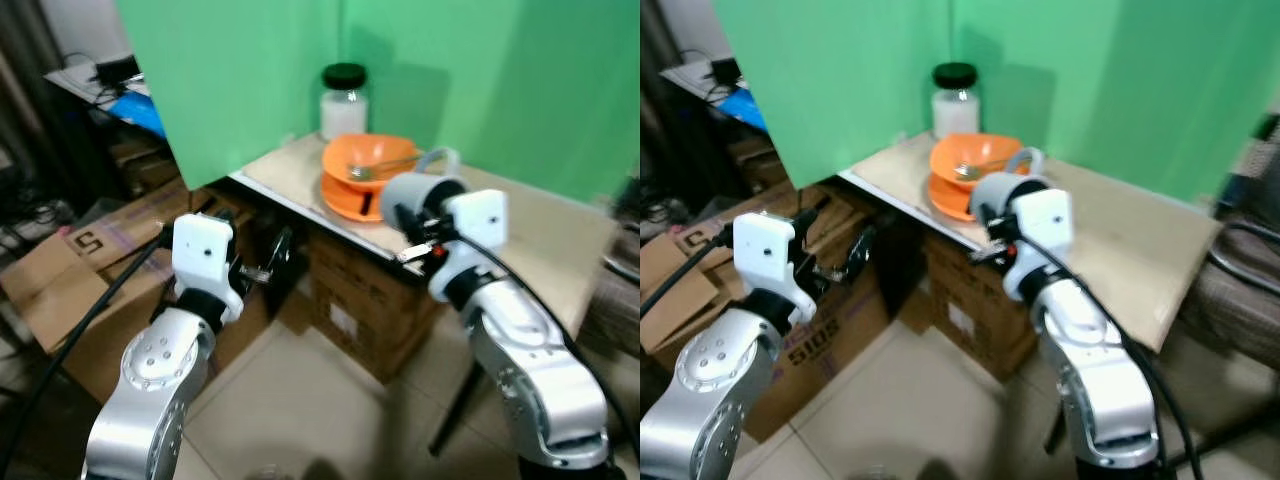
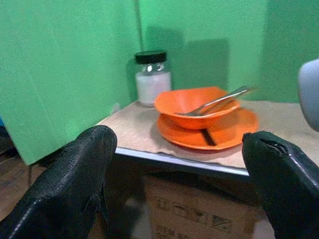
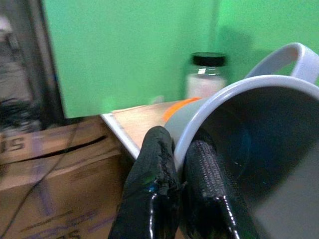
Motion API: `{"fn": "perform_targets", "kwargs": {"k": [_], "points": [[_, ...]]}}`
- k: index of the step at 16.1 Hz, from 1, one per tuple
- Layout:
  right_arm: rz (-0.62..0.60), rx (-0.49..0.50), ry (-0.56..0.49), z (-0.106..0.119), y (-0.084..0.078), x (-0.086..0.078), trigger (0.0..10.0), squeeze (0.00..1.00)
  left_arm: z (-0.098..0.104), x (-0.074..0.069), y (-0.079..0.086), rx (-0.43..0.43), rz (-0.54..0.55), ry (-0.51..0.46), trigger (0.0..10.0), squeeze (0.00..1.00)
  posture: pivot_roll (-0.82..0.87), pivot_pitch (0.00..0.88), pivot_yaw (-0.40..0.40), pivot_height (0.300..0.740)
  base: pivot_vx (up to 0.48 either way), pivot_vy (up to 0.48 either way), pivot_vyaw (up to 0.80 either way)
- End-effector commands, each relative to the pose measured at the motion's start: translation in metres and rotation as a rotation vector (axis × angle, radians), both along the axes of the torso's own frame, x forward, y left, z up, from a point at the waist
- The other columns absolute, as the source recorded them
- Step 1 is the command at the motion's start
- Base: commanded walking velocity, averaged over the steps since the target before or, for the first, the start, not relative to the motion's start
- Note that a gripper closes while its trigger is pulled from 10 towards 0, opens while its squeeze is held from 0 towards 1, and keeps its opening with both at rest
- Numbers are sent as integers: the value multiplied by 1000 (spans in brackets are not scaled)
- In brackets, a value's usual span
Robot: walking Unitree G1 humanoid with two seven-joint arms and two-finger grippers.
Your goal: Setting the table
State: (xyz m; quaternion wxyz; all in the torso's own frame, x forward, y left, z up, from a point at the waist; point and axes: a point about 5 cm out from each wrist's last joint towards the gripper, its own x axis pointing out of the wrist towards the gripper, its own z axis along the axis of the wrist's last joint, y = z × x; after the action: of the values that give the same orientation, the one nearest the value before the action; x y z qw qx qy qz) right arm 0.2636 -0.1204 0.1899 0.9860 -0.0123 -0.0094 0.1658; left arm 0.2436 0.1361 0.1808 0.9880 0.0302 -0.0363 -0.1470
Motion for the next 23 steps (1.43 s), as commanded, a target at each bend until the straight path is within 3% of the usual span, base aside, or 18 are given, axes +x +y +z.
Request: {"fn": "perform_targets", "kwargs": {"k": [1,5,14,23], "points": [[13,8,-15,3,4,0,10000,0,-3,0,4,8,9,17,10000,0,-75,0,32,740,-240,0,0],[8,2,-18,4,2,1,10000,0,-4,2,2,7,11,22,10000,0,-83,0,29,740,0,0,0],[1,-15,-22,7,-1,3,10000,0,-4,5,6,-23,55,11,10000,0,-103,0,20,740,0,0,-800],[7,-27,-33,8,1,4,10000,0,-4,8,1,-46,30,23,10000,0,-104,0,21,740,0,0,-800]]}}
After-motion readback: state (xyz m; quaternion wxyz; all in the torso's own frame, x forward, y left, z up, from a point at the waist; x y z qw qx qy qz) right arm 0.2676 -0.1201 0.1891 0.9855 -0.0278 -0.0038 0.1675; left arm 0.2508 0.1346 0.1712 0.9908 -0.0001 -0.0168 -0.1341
